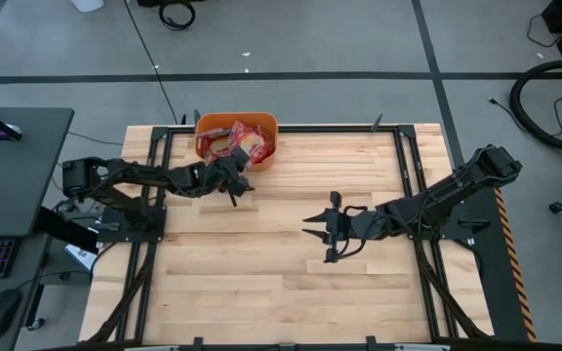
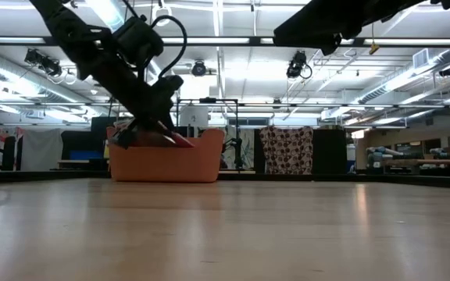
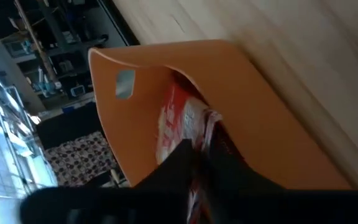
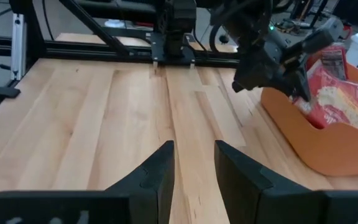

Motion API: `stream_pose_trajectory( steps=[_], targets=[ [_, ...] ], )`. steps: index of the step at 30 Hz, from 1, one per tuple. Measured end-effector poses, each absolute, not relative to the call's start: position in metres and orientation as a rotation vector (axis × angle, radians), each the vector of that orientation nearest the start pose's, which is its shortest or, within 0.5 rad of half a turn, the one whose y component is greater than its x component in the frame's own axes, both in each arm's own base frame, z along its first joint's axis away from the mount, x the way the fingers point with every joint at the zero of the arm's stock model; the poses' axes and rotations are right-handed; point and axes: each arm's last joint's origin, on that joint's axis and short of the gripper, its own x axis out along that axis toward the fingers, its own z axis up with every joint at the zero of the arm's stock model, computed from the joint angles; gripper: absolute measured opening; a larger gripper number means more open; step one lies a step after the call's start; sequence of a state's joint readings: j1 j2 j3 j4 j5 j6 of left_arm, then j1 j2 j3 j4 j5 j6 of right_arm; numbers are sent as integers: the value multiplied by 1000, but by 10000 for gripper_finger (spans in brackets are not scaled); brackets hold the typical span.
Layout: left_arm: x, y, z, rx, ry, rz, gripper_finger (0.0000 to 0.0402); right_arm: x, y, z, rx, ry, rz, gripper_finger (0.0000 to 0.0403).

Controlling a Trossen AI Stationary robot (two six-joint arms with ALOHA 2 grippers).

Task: Sort popcorn bags into baskets
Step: Put the popcorn bag into the orange bin

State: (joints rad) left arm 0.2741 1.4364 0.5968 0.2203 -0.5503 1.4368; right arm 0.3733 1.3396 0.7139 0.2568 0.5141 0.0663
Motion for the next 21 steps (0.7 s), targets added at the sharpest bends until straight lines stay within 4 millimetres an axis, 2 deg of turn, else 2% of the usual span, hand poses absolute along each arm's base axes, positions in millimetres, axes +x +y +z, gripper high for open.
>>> stream_pose_trajectory(
  steps=[2, 6, 11, 14, 17, 21],
  targets=[
    [254, 87, 172, 1420, 1096, 192, 15, 265, 89, 231, -89, 334, -164, 118],
    [249, 90, 188, 1516, 1041, 159, 9, 265, 90, 231, -91, 336, -172, 118],
    [237, 110, 219, 1547, 943, 220, 5, 265, 90, 232, -91, 329, -181, 118],
    [230, 124, 234, 1467, 846, 209, 4, 265, 88, 232, -91, 327, -185, 118],
    [221, 141, 236, 1369, 833, 170, 3, 265, 88, 232, -97, 328, -185, 118],
    [210, 164, 227, 1278, 846, 162, 4, 265, 88, 232, -108, 328, -190, 118]
  ],
)
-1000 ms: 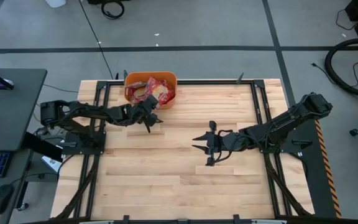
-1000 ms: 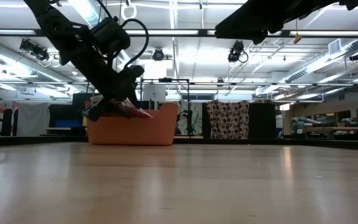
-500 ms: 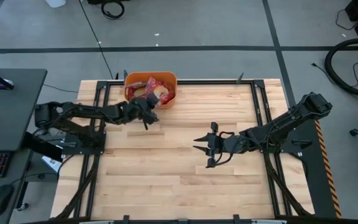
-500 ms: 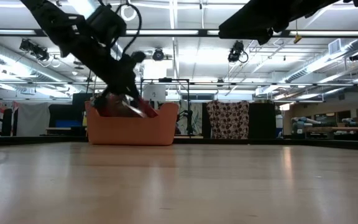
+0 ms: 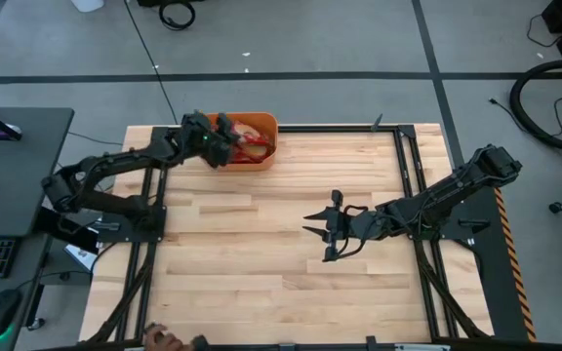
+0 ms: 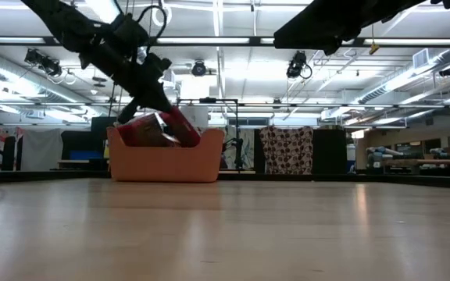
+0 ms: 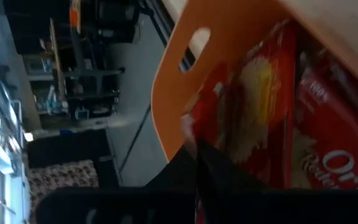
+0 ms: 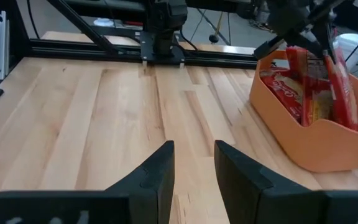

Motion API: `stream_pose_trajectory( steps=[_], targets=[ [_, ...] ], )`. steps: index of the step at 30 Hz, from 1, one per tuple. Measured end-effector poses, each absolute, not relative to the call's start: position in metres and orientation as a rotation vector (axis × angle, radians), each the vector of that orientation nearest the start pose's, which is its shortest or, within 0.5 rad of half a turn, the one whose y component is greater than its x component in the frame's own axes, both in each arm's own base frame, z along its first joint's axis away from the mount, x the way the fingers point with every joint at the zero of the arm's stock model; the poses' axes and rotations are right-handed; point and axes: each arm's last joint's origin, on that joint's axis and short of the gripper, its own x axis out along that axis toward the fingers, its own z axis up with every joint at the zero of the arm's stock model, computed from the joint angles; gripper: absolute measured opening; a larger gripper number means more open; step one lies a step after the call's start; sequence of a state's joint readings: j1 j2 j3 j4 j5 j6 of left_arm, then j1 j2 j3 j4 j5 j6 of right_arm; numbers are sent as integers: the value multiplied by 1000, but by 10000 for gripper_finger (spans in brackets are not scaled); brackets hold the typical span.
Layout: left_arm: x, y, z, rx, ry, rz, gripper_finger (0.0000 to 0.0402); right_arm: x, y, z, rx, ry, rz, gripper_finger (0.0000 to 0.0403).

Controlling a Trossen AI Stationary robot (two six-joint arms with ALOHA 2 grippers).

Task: Sort popcorn bags into baskets
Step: Put the popcorn bag into the orange bin, then adjust the popcorn bag in the orange bin

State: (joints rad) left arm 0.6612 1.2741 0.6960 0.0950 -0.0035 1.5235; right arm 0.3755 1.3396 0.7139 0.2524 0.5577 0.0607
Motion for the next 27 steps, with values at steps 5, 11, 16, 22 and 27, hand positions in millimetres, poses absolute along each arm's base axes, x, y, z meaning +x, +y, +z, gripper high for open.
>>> stream_pose_trajectory(
  steps=[5, 11, 16, 22, 27],
  targets=[
    [198, 184, 219, 1177, 907, 224, 36, 266, 85, 232, -121, 330, -205, 118],
    [194, 190, 223, 1109, 922, 351, 93, 268, 78, 232, -120, 333, -220, 118],
    [192, 192, 235, 1026, 918, 577, 112, 269, 78, 232, -120, 333, -221, 118],
    [198, 172, 251, 988, 730, 522, 113, 268, 78, 231, -126, 347, -218, 118],
    [198, 157, 266, 941, 651, 582, 114, 268, 77, 230, -129, 353, -222, 118]
  ],
)
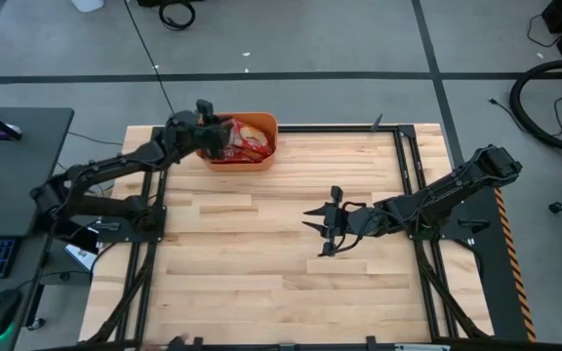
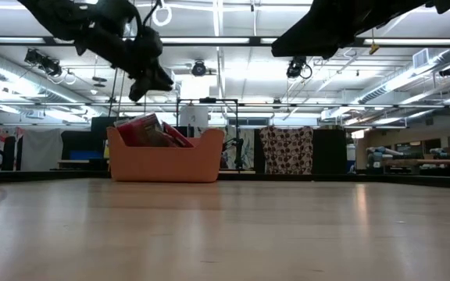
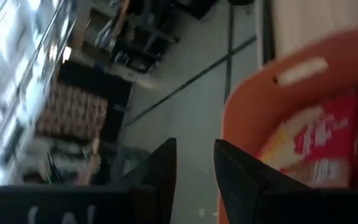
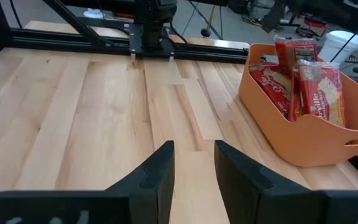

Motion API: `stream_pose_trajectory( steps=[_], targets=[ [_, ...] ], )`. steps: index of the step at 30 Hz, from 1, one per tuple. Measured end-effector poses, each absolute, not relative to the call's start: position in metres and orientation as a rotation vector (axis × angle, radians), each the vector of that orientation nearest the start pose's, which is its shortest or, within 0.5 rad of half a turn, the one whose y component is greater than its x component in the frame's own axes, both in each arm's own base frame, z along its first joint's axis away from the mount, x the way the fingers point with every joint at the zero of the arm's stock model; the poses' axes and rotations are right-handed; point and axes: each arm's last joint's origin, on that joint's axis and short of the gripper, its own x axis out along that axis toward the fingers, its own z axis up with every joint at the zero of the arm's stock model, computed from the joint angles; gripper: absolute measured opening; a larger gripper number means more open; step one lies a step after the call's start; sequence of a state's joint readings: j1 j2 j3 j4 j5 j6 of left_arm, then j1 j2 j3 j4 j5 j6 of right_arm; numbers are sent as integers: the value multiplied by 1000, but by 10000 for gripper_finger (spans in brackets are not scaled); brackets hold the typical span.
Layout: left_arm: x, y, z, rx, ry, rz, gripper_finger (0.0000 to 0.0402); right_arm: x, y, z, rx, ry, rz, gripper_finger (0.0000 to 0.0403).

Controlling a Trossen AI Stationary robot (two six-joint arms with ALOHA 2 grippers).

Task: Sort popcorn bags into baskets
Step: Adjust the popcorn bag in the orange bin

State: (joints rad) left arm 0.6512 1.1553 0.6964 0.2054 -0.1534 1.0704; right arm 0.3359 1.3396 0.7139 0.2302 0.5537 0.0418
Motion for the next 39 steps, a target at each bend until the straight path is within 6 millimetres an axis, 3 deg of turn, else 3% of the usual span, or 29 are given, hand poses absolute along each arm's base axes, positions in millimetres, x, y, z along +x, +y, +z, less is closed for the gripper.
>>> stream_pose_trajectory(
  steps=[4, 8, 15, 21, 26, 33, 36, 39],
  targets=[
    [192, 154, 268, 713, 643, 716, 114, 268, 77, 230, -129, 353, -224, 118],
    [183, 159, 265, 533, 785, 713, 114, 269, 74, 230, -127, 353, -235, 118],
    [169, 174, 279, 320, 829, 771, 118, 271, 69, 231, -113, 350, -222, 118],
    [163, 177, 279, 142, 779, 714, 173, 271, 68, 231, -123, 353, -217, 118],
    [165, 180, 265, 125, 832, 690, 214, 271, 69, 231, -128, 354, -208, 118],
    [171, 191, 232, 202, 1003, 690, 219, 271, 70, 231, -127, 355, -197, 118],
    [173, 194, 227, 200, 1019, 681, 202, 271, 70, 231, -127, 355, -195, 118],
    [175, 195, 225, 206, 1015, 679, 155, 271, 70, 231, -129, 355, -195, 118]
  ],
)
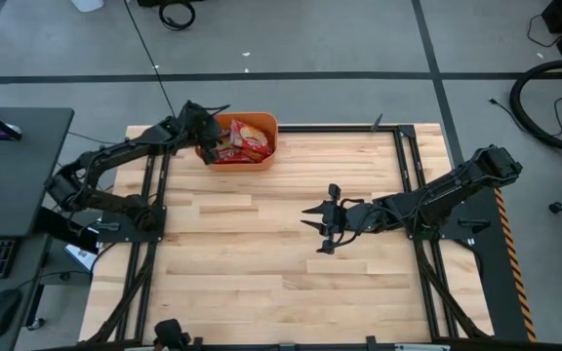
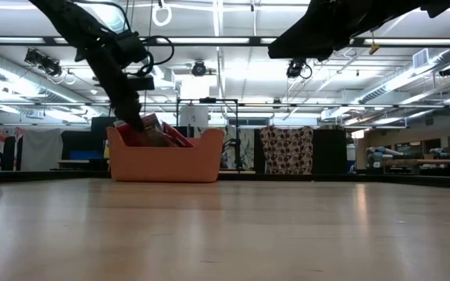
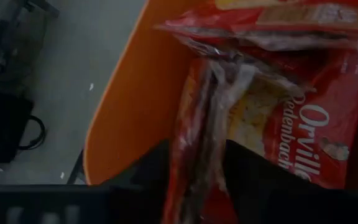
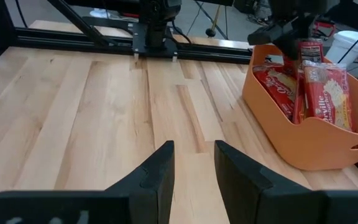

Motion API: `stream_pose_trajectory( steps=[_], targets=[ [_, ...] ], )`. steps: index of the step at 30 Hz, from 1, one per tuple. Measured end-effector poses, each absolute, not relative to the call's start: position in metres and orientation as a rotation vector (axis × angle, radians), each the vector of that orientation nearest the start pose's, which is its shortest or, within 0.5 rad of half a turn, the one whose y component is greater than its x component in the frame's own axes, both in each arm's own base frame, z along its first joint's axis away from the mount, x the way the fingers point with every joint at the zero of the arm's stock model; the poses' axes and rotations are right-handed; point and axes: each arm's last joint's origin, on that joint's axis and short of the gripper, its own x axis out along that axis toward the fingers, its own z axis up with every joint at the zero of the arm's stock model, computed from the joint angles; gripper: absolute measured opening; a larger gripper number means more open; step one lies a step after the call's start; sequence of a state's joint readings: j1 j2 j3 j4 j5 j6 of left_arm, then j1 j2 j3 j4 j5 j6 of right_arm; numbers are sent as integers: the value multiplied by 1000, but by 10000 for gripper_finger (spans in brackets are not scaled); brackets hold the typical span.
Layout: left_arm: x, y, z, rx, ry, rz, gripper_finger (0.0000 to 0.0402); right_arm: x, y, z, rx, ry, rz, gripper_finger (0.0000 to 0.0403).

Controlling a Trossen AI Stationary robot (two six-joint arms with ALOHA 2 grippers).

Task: Sort popcorn bags into baskets
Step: Adjust the popcorn bag in the orange bin

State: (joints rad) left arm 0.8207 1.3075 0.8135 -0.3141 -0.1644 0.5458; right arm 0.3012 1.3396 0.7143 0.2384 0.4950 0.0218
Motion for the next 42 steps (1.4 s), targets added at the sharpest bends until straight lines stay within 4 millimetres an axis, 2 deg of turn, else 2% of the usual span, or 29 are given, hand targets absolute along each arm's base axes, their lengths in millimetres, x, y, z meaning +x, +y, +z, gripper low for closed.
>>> stream_pose_trajectory(
  steps=[6, 12, 15, 20, 24, 27, 29, 32, 35, 42],
  targets=[
    [175, 195, 226, 233, 1022, 678, 23, 271, 70, 231, -128, 355, -195, 118],
    [174, 187, 241, 340, 1049, 752, 21, 271, 70, 230, -127, 360, -195, 118],
    [173, 184, 261, 392, 1034, 805, 18, 271, 70, 230, -127, 359, -196, 118],
    [178, 176, 298, 455, 890, 867, 18, 271, 70, 231, -120, 354, -196, 118],
    [187, 170, 314, 558, 807, 828, 18, 271, 71, 231, -110, 353, -195, 118],
    [195, 165, 311, 664, 806, 635, 18, 270, 74, 231, -112, 352, -183, 118],
    [203, 161, 304, 742, 801, 462, 18, 269, 77, 231, -112, 351, -173, 118],
    [212, 161, 294, 887, 831, 297, 17, 268, 80, 231, -108, 350, -162, 118],
    [216, 169, 285, 1003, 897, 230, 15, 267, 83, 231, -109, 349, -151, 118],
    [217, 194, 261, 983, 967, 187, 13, 266, 86, 231, -108, 338, -159, 118]
  ],
)
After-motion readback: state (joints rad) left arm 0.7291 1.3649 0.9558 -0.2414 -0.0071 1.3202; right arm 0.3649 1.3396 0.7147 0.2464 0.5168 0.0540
